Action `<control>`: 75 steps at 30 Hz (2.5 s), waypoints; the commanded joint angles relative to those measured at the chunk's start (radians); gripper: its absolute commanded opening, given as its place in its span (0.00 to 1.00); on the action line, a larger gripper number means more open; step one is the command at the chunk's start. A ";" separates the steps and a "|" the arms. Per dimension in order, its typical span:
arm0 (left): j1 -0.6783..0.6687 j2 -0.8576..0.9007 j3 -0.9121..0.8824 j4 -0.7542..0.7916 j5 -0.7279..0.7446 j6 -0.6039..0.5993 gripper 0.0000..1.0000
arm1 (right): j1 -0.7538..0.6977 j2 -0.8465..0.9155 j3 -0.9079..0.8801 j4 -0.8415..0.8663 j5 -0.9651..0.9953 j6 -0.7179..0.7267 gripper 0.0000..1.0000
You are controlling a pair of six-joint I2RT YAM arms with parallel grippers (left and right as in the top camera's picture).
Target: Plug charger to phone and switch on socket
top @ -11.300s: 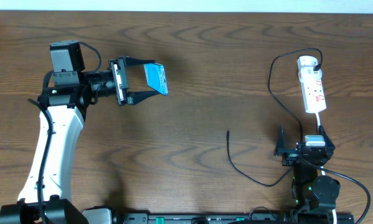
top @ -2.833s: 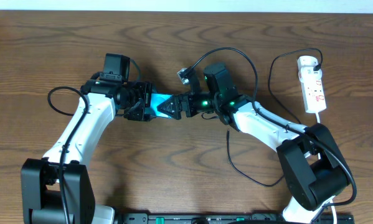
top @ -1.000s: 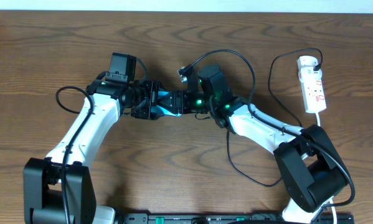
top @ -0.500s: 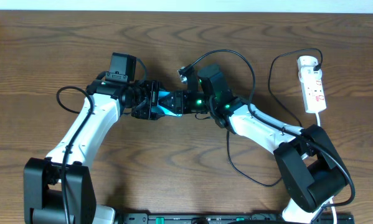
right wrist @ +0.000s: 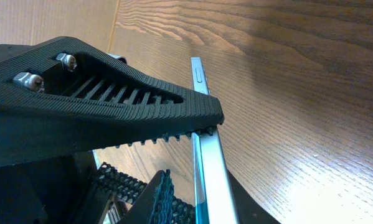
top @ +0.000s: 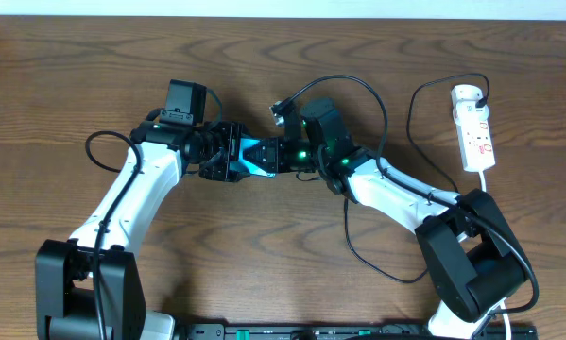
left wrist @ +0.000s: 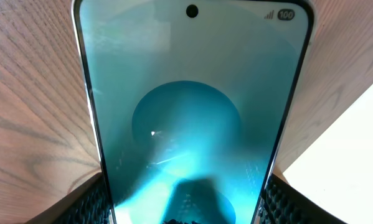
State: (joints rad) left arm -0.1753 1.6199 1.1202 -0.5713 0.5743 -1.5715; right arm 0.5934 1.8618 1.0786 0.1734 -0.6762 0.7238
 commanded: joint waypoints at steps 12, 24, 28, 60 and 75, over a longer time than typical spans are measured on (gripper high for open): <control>-0.001 -0.004 -0.002 0.005 0.018 0.006 0.07 | 0.003 0.009 0.013 0.001 -0.010 -0.015 0.11; -0.001 -0.004 -0.002 0.005 0.018 0.006 0.07 | 0.003 0.009 0.013 -0.001 -0.010 -0.015 0.01; -0.001 -0.004 -0.002 0.004 0.018 0.006 0.07 | 0.003 0.009 0.013 -0.001 -0.007 -0.015 0.01; -0.001 -0.004 -0.002 0.005 0.017 0.026 0.32 | 0.003 0.009 0.013 -0.003 -0.006 -0.015 0.01; -0.001 -0.004 -0.002 0.005 0.017 0.026 0.84 | 0.003 0.009 0.013 -0.003 -0.003 -0.015 0.01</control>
State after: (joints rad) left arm -0.1749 1.6199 1.1202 -0.5682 0.5766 -1.5669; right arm 0.5911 1.8641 1.0786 0.1646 -0.6575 0.7269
